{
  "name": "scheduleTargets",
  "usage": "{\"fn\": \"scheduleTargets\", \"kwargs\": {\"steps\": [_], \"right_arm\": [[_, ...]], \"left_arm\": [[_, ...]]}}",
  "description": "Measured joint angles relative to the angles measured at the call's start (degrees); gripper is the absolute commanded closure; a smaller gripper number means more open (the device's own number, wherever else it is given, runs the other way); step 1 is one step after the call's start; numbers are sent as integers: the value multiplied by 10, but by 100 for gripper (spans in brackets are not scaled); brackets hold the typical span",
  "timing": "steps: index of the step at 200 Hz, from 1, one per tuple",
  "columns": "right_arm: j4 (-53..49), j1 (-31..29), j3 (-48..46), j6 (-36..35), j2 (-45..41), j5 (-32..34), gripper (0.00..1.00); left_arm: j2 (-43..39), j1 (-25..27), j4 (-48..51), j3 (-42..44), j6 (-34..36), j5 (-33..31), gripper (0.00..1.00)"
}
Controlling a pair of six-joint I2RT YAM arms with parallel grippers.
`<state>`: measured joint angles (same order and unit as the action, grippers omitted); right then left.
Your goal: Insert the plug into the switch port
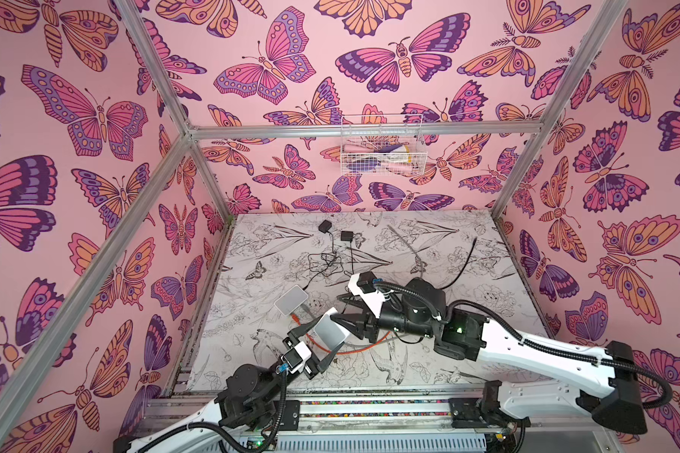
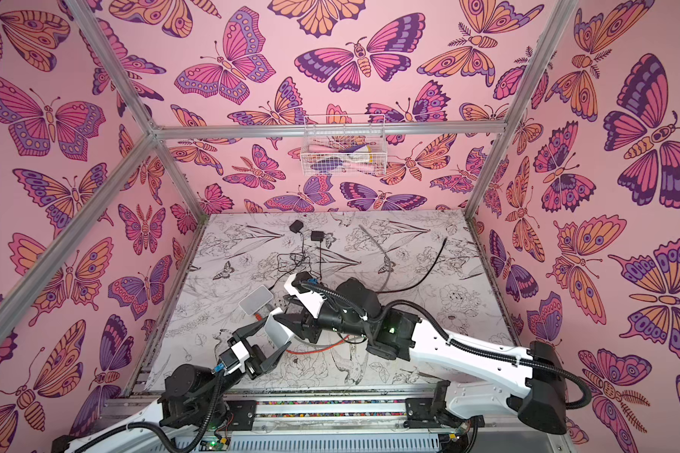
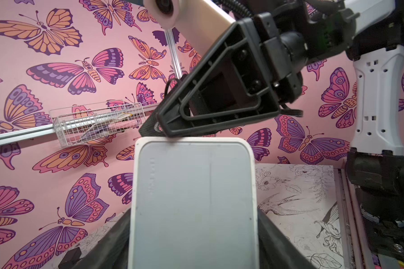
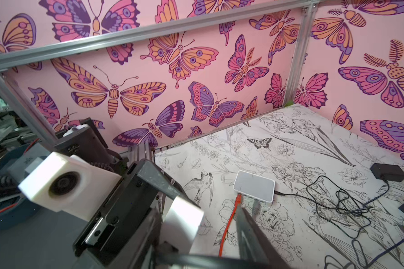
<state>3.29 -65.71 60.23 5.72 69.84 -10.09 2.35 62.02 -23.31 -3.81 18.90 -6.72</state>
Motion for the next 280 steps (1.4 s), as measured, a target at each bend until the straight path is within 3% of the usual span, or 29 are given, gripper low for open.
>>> {"fn": "scheduleTargets", "kwargs": {"steps": [53, 90, 170, 230, 280], "right_arm": [[-69, 0, 3, -7, -33, -79, 43], [-74, 0, -22, -3, -75, -105, 48], [-53, 1, -52, 2, -96, -42, 73], [-24, 2, -77, 7, -97, 3, 74], [3, 11, -85, 19, -96, 6, 67]], "left_arm": [[0, 2, -24, 0, 10, 2, 100], [23, -3, -40, 0, 7, 1, 100], [110, -12, -63, 0, -16, 9, 100], [112, -14, -71, 0, -37, 9, 100], [115, -14, -72, 0, -49, 9, 100]]}}
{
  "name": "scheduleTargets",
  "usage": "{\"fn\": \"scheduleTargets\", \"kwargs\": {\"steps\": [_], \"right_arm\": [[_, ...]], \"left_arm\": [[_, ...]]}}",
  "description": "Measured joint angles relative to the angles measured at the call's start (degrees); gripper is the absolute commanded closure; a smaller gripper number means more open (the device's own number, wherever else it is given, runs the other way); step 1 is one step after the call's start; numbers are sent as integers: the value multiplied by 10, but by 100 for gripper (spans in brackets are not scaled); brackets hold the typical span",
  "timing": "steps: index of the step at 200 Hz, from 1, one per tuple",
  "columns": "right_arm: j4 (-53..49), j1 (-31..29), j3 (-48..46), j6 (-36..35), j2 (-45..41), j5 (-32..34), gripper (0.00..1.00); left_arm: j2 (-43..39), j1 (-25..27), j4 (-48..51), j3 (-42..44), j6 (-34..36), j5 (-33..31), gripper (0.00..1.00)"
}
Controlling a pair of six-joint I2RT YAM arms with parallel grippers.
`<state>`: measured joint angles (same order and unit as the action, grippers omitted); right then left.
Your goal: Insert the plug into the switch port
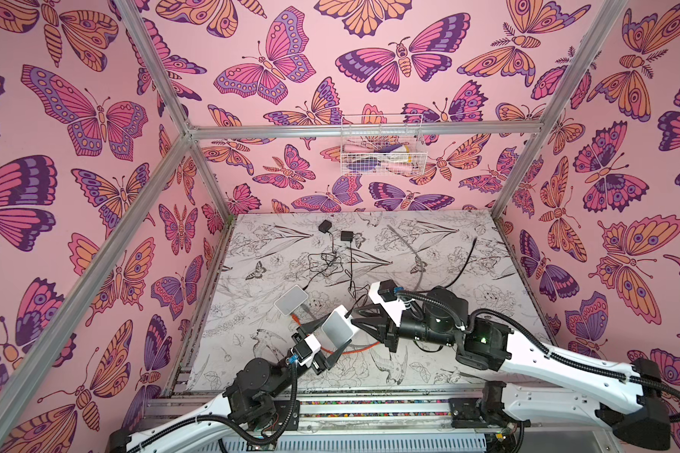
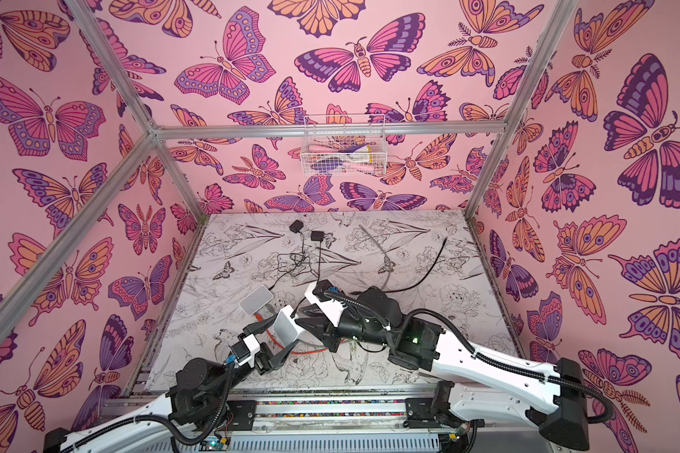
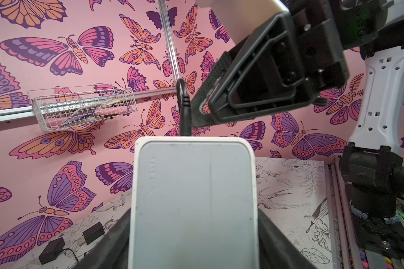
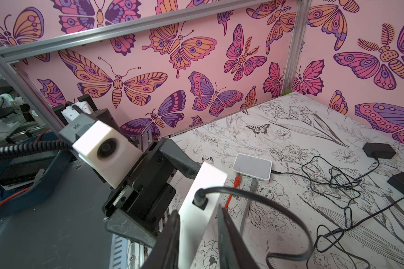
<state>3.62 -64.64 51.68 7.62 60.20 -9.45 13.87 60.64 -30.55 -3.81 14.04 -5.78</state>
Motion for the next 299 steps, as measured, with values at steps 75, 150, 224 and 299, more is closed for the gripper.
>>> {"fn": "scheduleTargets", "kwargs": {"steps": [75, 150, 224, 299], "right_arm": [[37, 16, 0, 17, 19, -17, 63], [55, 19, 0, 29, 30, -36, 66], [71, 20, 0, 33, 36, -42, 86], [85, 20, -3, 44, 40, -45, 100]], "left_arm": [[1, 0, -10, 0, -7, 0, 100], [2, 0, -10, 0, -11, 0, 100], [3, -1, -10, 0, -13, 0, 100], [6, -3, -14, 0, -18, -3, 100]]}}
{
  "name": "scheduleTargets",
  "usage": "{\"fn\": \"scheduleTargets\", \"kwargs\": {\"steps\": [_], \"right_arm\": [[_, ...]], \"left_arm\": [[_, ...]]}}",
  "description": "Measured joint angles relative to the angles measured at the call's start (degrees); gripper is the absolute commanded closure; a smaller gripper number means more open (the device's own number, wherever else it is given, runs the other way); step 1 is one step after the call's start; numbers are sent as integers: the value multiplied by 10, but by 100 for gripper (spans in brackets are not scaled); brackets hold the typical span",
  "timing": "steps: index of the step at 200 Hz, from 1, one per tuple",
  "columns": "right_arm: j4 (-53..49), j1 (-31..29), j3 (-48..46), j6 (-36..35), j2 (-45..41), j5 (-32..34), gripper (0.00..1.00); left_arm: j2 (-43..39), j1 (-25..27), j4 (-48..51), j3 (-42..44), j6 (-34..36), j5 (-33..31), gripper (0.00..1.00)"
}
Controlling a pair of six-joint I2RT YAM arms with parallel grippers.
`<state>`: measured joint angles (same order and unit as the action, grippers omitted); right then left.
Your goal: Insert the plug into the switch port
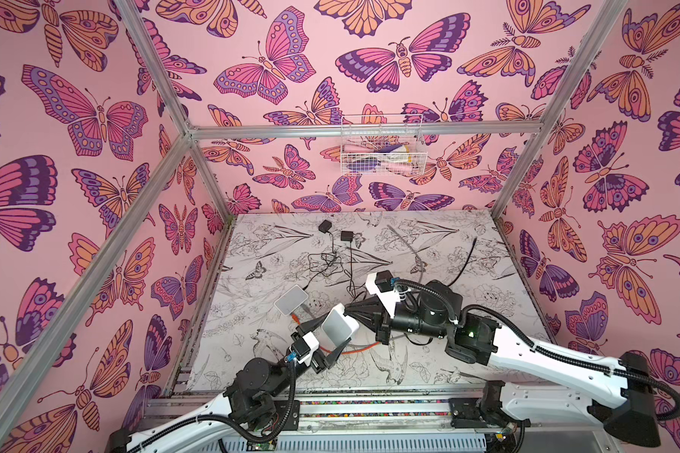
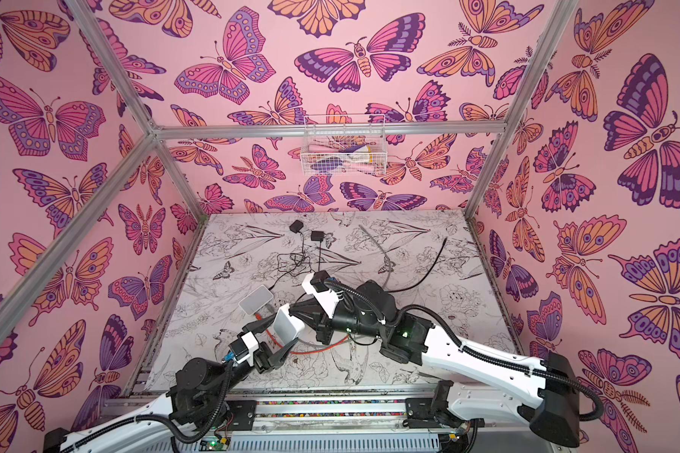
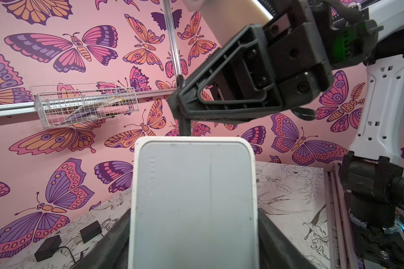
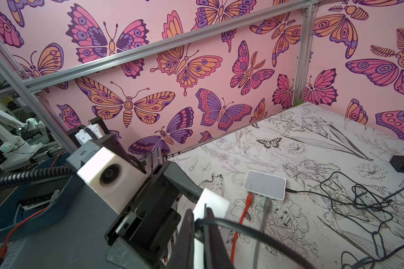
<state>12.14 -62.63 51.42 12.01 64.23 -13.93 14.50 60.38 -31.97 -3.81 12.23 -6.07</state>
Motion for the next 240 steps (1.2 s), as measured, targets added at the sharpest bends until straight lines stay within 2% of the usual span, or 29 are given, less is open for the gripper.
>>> {"fn": "scheduleTargets", "kwargs": {"steps": [126, 188, 240], "right_arm": [[59, 3, -33, 15, 15, 30, 100], [86, 7, -50, 18, 21, 54, 100], [108, 7, -54, 24, 22, 55, 100]], "left_arm": [[29, -4, -6, 0, -10, -27, 100], [77, -5, -45, 0, -10, -46, 100], [78, -5, -62, 0, -7, -48, 100]]}}
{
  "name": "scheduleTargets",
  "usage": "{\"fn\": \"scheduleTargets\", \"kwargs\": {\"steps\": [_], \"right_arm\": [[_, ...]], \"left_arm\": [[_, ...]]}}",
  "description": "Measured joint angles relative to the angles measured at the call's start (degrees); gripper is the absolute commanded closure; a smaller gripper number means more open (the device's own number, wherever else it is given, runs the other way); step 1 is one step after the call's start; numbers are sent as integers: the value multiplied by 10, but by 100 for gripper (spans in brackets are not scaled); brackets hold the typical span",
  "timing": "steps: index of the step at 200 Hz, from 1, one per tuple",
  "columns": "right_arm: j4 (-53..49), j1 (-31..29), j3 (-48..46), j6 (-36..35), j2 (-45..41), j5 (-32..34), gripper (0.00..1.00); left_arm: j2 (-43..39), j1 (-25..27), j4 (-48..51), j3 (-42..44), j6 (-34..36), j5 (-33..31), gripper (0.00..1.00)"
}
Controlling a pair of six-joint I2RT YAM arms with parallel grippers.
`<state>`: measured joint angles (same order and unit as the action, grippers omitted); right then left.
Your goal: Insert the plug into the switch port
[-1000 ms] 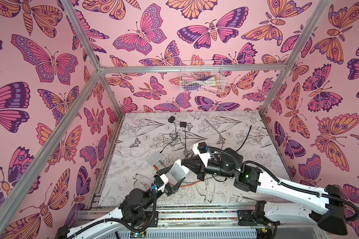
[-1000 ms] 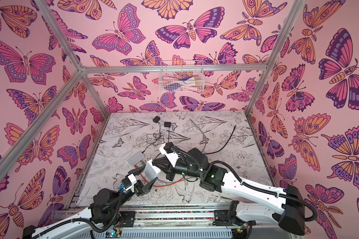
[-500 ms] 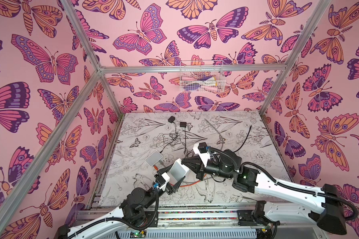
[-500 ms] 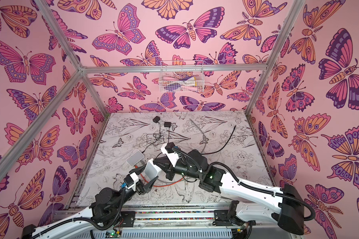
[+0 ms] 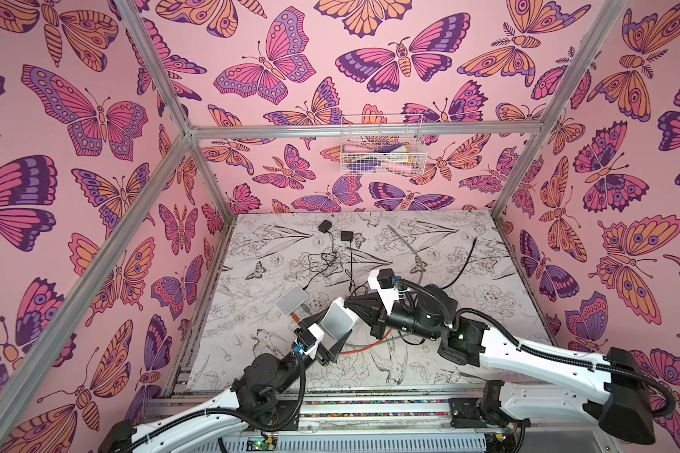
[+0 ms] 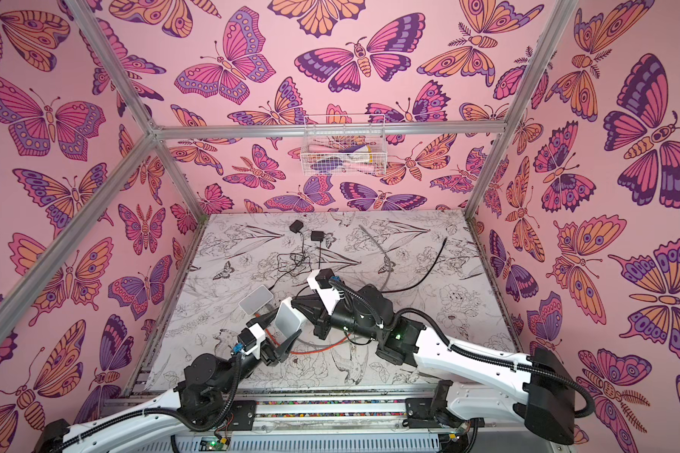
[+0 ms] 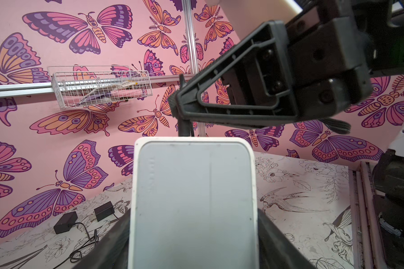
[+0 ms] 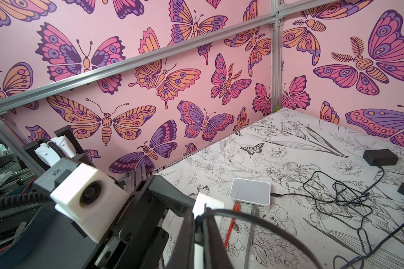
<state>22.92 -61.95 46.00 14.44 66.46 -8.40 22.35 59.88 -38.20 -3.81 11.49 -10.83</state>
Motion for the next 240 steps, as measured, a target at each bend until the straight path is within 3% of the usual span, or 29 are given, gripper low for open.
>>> {"fn": "scheduleTargets", "kwargs": {"steps": [88, 240], "right_arm": [[54, 0, -5, 15, 23, -4, 100], [36, 3, 23, 5, 47, -8, 100]], "left_arm": [[-9, -3, -16, 3, 5, -12, 100], [-12, -7, -21, 7, 17, -32, 100]]}}
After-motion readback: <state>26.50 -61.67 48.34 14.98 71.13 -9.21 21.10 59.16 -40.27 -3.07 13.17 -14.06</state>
